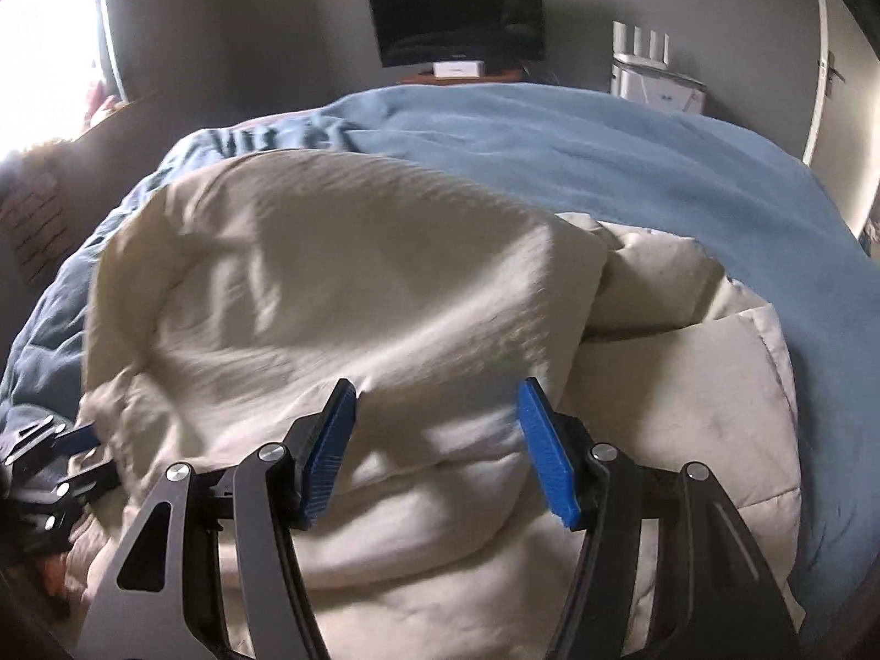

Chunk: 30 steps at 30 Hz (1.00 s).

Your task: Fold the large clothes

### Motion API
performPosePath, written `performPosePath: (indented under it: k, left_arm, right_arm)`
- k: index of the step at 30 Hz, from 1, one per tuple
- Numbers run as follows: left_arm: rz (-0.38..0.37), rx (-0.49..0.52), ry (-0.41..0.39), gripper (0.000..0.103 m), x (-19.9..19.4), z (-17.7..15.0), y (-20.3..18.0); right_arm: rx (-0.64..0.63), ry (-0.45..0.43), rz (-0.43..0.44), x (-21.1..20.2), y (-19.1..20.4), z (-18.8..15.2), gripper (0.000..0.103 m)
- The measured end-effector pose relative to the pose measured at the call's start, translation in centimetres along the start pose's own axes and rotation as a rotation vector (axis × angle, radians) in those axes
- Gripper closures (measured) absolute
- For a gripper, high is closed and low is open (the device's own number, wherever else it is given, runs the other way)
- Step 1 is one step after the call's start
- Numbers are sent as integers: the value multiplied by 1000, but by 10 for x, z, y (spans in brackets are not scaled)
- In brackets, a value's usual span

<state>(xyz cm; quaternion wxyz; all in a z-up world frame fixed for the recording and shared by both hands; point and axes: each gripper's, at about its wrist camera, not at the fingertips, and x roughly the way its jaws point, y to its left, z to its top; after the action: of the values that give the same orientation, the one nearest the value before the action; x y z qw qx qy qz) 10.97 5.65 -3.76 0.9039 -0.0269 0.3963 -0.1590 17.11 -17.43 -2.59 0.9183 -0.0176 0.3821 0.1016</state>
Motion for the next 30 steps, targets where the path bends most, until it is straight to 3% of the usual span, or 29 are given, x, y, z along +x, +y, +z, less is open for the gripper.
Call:
performPosePath:
  k: [5,11,14,18,21,26,28,30]
  left_arm:
    - [-8,-9,9,58,3,2,2]
    - [-25,-20,23,58,7,2,4]
    - [-28,-25,22,58,7,2,7]
    - [-33,-29,22,58,8,2,9]
    - [-38,-26,13,57,5,2,8]
    - [-54,4,-56,43,-16,7,-2]
    - [-31,7,-104,28,-30,15,-6]
    - [3,12,-147,21,-41,33,-8]
  right_arm:
    - [-111,94,-119,32,17,-4,45]
    - [-46,120,-87,45,2,-14,45]
    - [-31,63,-121,25,9,-14,45]
    - [1,-18,7,-7,21,-27,45]
    - [-98,30,20,-2,35,-34,44]
    - [-91,50,67,7,28,-44,43]
    - [-81,38,89,4,24,-46,41]
    - [-85,22,101,0,24,-52,41]
